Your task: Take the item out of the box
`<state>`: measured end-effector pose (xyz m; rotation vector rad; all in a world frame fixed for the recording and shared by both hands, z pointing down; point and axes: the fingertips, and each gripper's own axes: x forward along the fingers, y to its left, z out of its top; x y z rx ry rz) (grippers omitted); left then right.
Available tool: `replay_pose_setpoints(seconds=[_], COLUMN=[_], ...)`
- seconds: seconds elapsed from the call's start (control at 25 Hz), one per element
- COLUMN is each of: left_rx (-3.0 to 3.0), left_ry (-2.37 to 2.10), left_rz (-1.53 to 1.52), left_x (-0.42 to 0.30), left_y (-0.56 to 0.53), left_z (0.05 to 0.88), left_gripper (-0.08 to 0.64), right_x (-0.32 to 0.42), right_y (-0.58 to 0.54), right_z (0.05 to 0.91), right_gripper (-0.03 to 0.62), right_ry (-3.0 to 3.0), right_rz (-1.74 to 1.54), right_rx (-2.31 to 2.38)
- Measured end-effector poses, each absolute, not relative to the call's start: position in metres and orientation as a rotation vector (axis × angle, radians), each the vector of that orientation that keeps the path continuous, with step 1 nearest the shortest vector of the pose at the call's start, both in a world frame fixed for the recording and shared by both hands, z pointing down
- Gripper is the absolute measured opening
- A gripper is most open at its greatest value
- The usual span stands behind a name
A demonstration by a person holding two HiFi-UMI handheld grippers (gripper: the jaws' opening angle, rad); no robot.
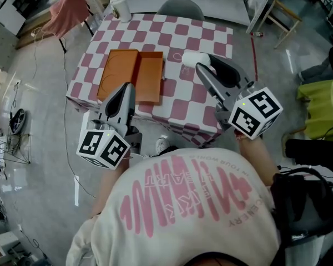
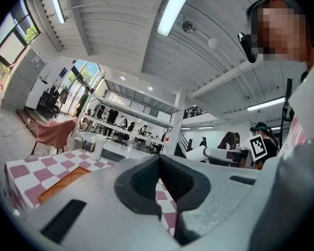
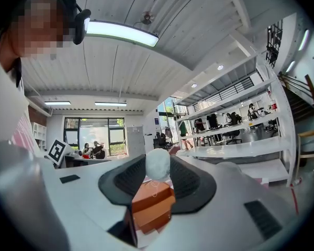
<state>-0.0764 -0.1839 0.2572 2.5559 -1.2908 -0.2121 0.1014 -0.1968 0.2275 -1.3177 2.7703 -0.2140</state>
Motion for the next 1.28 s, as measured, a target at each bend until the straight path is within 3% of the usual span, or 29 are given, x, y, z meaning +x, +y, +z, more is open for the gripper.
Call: replay_pose_setpoints(seconds=[1.28], left_rx=[2.5], left_ry=[-1.315], left_rz=[-0.207], left_x=[-0.02], left_y=[-0.052], left_z=[0.281], left_gripper=[0.007], right_x=[0.161], right_y=[-0.068], right_z=[0.274], right_gripper=[0.147], right_ry=[2.809], right_rz=[-0.345], right_rx=[-1.285])
